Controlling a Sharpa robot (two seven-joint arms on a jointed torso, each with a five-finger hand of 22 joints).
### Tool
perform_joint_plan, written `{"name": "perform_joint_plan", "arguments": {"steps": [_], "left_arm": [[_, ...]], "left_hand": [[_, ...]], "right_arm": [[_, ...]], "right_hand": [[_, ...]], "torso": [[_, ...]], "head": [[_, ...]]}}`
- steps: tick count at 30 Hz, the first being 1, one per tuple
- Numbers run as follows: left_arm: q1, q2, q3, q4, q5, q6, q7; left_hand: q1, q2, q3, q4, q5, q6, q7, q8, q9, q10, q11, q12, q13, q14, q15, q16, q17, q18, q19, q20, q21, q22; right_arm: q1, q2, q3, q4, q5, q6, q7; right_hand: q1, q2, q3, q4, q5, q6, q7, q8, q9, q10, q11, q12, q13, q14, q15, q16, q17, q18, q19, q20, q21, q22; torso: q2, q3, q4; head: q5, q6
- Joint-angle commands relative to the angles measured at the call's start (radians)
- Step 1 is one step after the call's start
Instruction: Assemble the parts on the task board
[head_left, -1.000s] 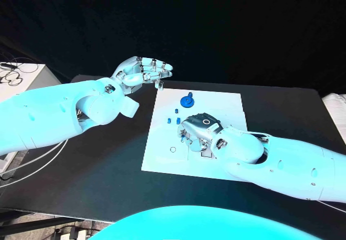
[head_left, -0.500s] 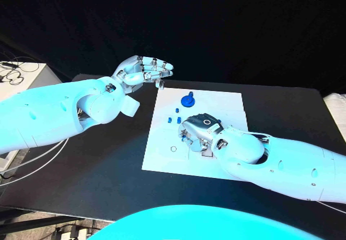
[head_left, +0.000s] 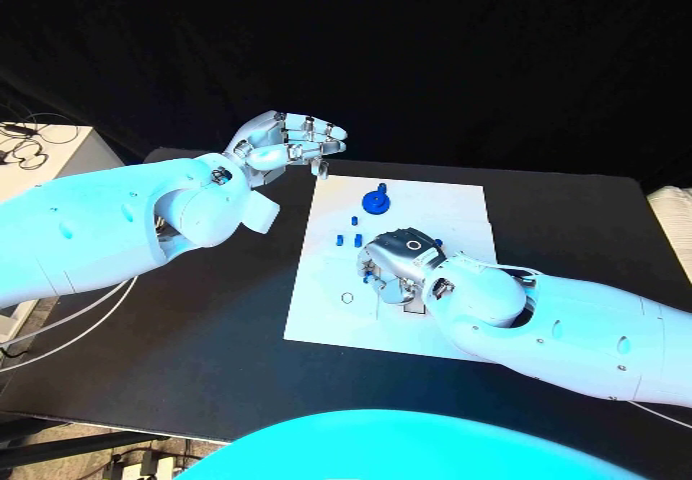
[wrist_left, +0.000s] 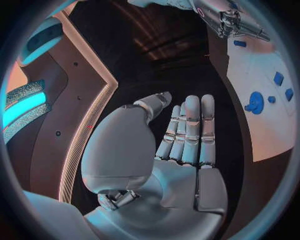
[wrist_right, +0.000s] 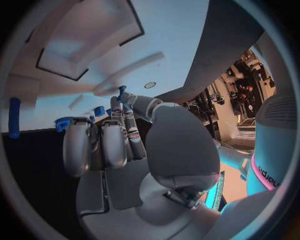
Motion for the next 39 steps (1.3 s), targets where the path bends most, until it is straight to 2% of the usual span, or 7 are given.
{"name": "perform_joint_plan", "arguments": {"steps": [1,13,23,27,32,35,39], "left_arm": [[0.001,0.001,0.001,0.002,-0.004,0.006,0.004],[0.001,-0.001,0.001,0.003,-0.004,0.006,0.003],[0.001,-0.003,0.001,0.004,-0.007,0.006,0.0],[0.001,-0.004,0.001,0.004,-0.009,0.009,-0.002],[0.001,-0.004,0.001,0.004,-0.011,0.013,-0.004],[0.001,-0.004,0.001,0.004,-0.011,0.016,-0.005],[0.001,-0.004,0.001,0.004,-0.011,0.017,-0.006]], "left_hand": [[-0.001,-0.004,-0.007,0.0,0.0,-0.006,-0.003,-0.004,0.001,-0.008,0.0,0.003,-0.001,-0.002,0.004,-0.004,-0.002,0.014,0.009,0.001,-0.007,-0.001],[-0.001,-0.004,-0.007,0.0,0.0,-0.006,-0.003,-0.004,0.001,-0.008,0.0,0.003,-0.001,-0.002,0.004,-0.004,-0.002,0.014,0.009,0.001,-0.007,-0.001],[0.0,-0.004,-0.008,0.0,0.0,-0.007,-0.003,-0.004,0.001,-0.01,0.0,0.004,-0.001,-0.003,0.004,-0.005,-0.002,0.014,0.009,0.001,-0.008,-0.002],[0.0,-0.004,-0.009,0.0,0.0,-0.007,-0.003,-0.003,0.002,-0.011,0.001,0.004,-0.001,-0.003,0.005,-0.005,-0.002,0.014,0.01,0.001,-0.009,-0.002],[0.0,-0.004,-0.009,0.0,0.0,-0.007,-0.003,-0.003,0.002,-0.013,0.001,0.004,-0.001,-0.004,0.005,-0.005,-0.002,0.014,0.009,0.001,-0.01,-0.003],[0.001,-0.004,-0.009,0.0,0.0,-0.007,-0.003,-0.003,0.002,-0.015,0.001,0.004,-0.001,-0.004,0.005,-0.005,-0.002,0.014,0.009,0.001,-0.01,-0.003],[0.001,-0.004,-0.01,0.0,0.0,-0.007,-0.002,-0.003,0.002,-0.02,0.002,0.003,-0.002,-0.006,0.006,-0.006,-0.003,0.014,0.009,0.002,-0.012,-0.004]], "right_arm": [[-0.001,0.002,-0.001,-0.004,-0.007,0.022,-0.007],[-0.007,0.006,-0.004,-0.002,0.024,0.022,0.02],[-0.007,0.001,-0.006,-0.001,0.05,0.036,0.037],[-0.007,0.0,-0.006,-0.002,0.054,0.032,0.033],[-0.007,-0.001,-0.006,-0.004,0.059,0.001,0.034],[-0.007,-0.003,-0.006,-0.004,0.061,-0.019,0.035],[-0.007,-0.011,-0.006,0.0,0.062,-0.045,0.034]], "right_hand": [[0.0,0.007,0.004,-0.001,0.003,0.003,0.0,0.005,0.002,0.048,-0.039,0.006,0.011,0.039,-0.006,0.0,-0.003,-0.012,0.002,0.0,-0.001,-0.002],[-0.004,0.004,0.003,-0.001,0.005,0.001,0.001,0.005,0.003,0.047,-0.038,0.003,0.011,0.038,-0.005,-0.004,-0.01,-0.011,-0.001,0.0,-0.006,-0.008],[-0.048,-0.028,-0.05,0.011,0.044,-0.019,0.005,0.003,0.017,0.025,-0.031,-0.02,0.004,0.03,0.002,-0.015,-0.037,0.0,-0.026,0.009,-0.045,-0.05],[-0.058,-0.041,-0.06,0.019,0.046,-0.059,0.019,-0.021,0.011,-0.012,-0.018,-0.031,-0.004,0.027,0.012,-0.016,-0.045,0.004,-0.036,0.016,-0.065,-0.071],[-0.061,-0.071,-0.074,0.02,0.038,-0.109,0.041,-0.058,-0.002,-0.14,0.009,-0.03,-0.009,0.014,0.034,-0.039,-0.087,0.028,-0.087,0.034,-0.168,-0.184],[-0.045,-0.078,-0.115,0.018,0.028,-0.139,0.039,-0.081,-0.01,-0.23,0.015,-0.029,-0.008,-0.012,0.039,-0.088,-0.164,0.049,-0.134,0.042,-0.264,-0.285],[-0.02,-0.07,-0.174,0.025,0.027,-0.151,0.036,-0.096,-0.016,-0.267,0.016,-0.016,-0.005,-0.027,0.04,-0.113,-0.205,0.059,-0.152,0.043,-0.319,-0.338]], "torso": [[-0.001,-0.0004,-0.0005],[-0.001,-0.0008,-0.0012],[-0.002,-0.0009,-0.001],[-0.002,-0.0011,-0.0007],[-0.003,-0.0012,-0.0004],[-0.002,-0.001,-0.0011],[-0.002,-0.0005,-0.0011]], "head": [[0.0,0.0],[-0.001,0.0],[-0.002,0.0],[-0.003,0.0],[-0.005,0.0],[-0.005,0.0],[-0.006,0.0]]}}
